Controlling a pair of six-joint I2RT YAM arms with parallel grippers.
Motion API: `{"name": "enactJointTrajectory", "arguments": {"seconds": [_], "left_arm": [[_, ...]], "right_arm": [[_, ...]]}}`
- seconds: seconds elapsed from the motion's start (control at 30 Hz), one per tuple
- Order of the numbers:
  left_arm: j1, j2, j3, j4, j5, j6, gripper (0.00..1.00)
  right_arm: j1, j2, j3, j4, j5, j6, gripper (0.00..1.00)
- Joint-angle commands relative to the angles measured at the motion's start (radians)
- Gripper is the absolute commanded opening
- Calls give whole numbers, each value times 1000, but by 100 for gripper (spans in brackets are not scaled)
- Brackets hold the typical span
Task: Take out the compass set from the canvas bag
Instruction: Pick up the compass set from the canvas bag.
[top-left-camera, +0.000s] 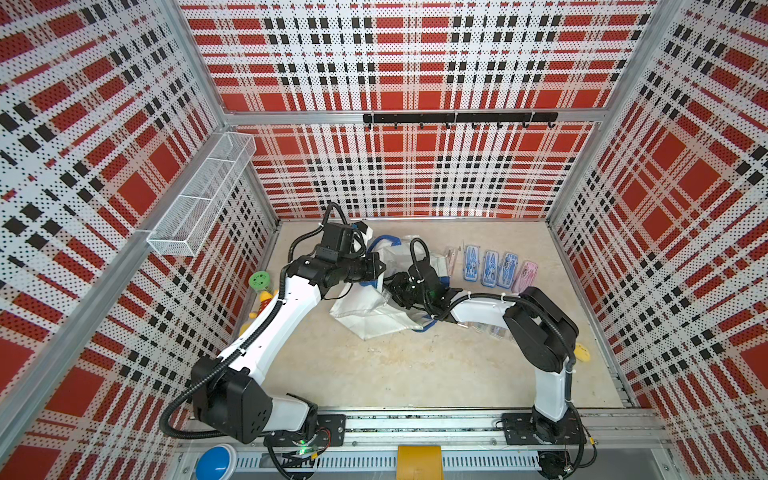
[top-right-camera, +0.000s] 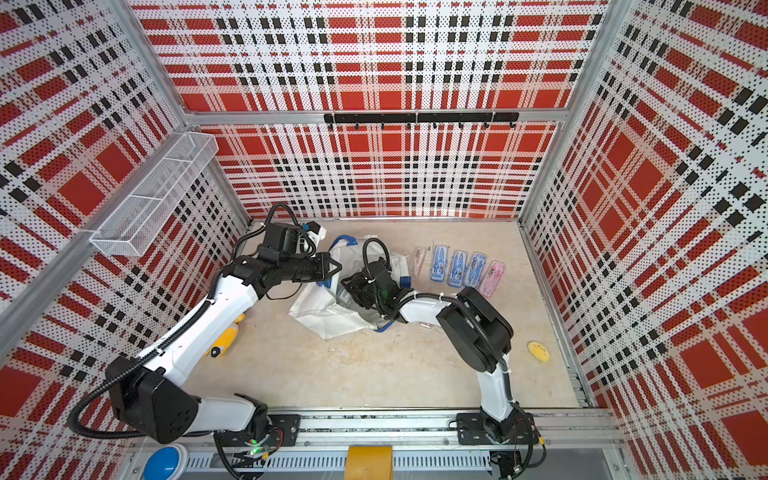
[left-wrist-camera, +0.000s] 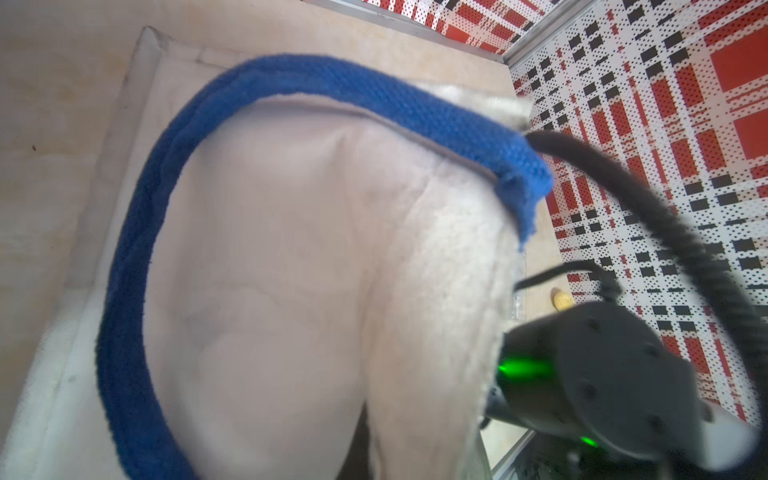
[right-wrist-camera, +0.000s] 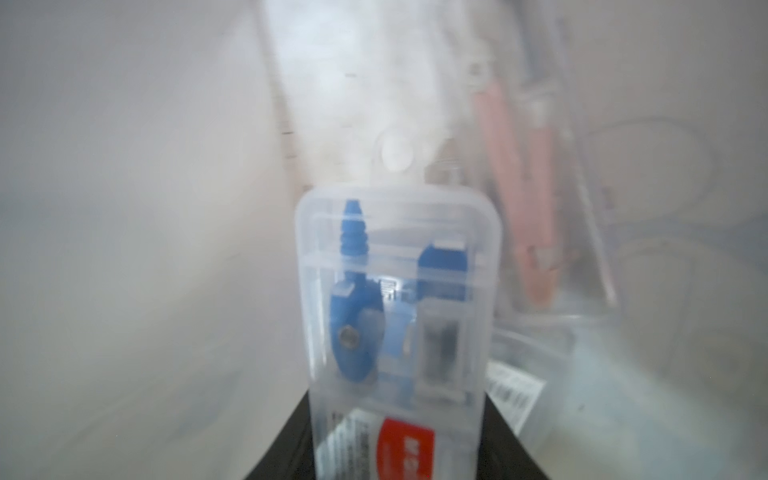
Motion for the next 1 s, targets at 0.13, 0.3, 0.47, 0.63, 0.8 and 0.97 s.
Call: {"name": "enactJointTrajectory", "arguments": {"seconds": [0.13,0.3,0.47,0.63,0.8,0.97], "left_arm": [[30,-62,-27,60,30,-11,0],[43,-82,-49,75,38,-8,0],[44,-85,-54,79,43,-2,0],[44,-71,-38,78,36,2,0],[48,-42,-11,52,1,8,0],[89,-23,11,33,-29,9,0]], "right_arm": [[2,-167,-86,15,22,-58,30],[-17,-268,-132,-45,53,-102,30],[-38,-343,-165,-84,72,-132,29],[-54,-388,-174,-125,78,-163,29],[-78,-428,-100,-263,75,-240,27],[-117,-482,-2,-463,94,-348,27]]}}
